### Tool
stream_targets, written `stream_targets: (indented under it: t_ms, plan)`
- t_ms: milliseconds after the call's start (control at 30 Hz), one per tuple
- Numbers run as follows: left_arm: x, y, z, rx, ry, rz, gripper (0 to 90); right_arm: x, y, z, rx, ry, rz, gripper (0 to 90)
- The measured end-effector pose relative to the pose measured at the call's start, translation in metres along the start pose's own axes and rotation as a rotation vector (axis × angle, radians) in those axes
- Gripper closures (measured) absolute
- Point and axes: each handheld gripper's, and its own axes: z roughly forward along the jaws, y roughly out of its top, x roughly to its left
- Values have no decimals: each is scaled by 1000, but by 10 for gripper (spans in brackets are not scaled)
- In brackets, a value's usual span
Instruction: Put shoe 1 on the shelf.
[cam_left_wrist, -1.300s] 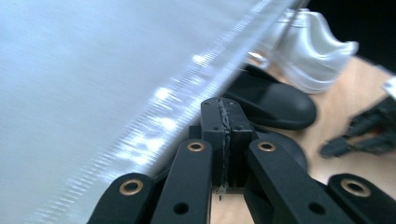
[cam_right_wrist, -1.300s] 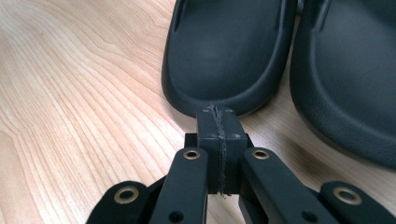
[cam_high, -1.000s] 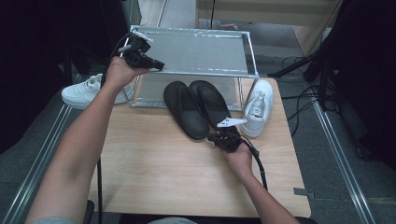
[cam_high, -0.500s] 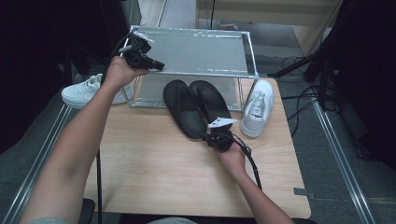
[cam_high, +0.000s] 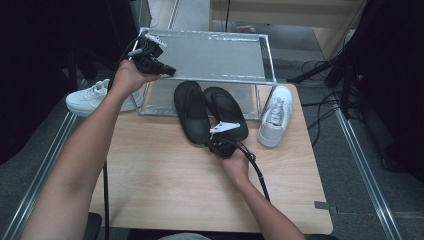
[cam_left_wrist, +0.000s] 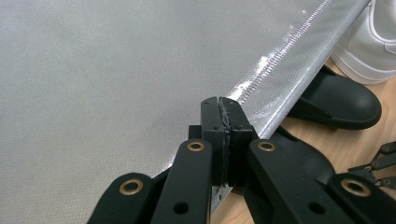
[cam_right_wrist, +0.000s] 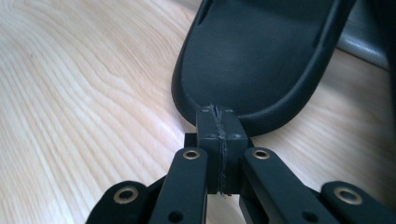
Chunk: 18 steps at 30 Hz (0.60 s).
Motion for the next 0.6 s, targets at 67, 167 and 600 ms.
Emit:
stream_targets:
  t_ms: [67, 167, 600]
  plan:
    - [1, -2, 0, -11, -9, -2, 900, 1, 5, 3, -19, 1, 11, 900]
    - [3, -4, 0, -28, -17, -18, 900, 2, 13, 5, -33, 5, 19, 900]
    - [3, -7, 0, -42, -21, -26, 900, -2, 43, 33, -58, -25, 72, 900]
